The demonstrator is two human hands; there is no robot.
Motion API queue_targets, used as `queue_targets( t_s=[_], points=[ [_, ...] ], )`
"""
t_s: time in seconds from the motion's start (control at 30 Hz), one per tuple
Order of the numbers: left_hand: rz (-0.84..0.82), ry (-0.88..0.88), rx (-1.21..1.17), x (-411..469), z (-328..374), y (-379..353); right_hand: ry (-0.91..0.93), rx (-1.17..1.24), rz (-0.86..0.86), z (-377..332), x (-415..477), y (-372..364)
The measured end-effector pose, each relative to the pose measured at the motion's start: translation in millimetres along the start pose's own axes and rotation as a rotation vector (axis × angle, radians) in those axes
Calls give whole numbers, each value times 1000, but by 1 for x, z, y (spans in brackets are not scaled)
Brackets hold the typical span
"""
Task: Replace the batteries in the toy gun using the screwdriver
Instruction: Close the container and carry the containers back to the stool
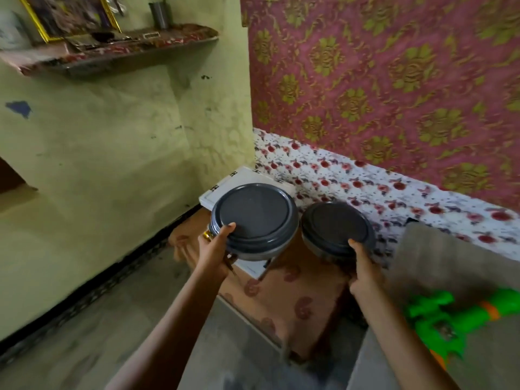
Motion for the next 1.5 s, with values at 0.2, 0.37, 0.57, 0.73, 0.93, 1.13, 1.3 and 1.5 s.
queue_targets(
  t_s=[0.2, 0.37, 0.57, 0.73, 0.93, 1.13, 1.3, 1.5],
  points=[
    [-35, -10, 23, 58, 66, 53, 1, -24, -22, 31, -27, -97],
    [-34, -26, 36, 110, 104, 71, 24, 36, -9, 43, -21, -150],
    [-66, 0, 91, 176, 120, 68, 53, 96, 54, 54, 19, -200],
    [-20, 47, 157, 224, 132, 64, 8, 115, 71, 60, 49, -245],
    [-5, 87, 134, 261, 143, 55, 14, 120, 148, 66, 87, -271],
    [-18, 101, 144, 281, 155, 46, 33, 92, 169, 69, 105, -284],
    [-44, 117, 144, 287, 160, 45, 59, 9, 200, 74, 116, -281],
    [-115, 150, 147, 282, 157, 63, 108, 14, 296, 73, 79, -274]
  ],
)
Point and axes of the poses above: each hand's wrist, its own x-axis towards the middle knuckle, its own y-axis out of the back of the hand, z = x × y, the point moved 10 cm from there along x, towards the middle knuckle, and after that the axes turned 7 degrees about y, right-handed, at the moved point
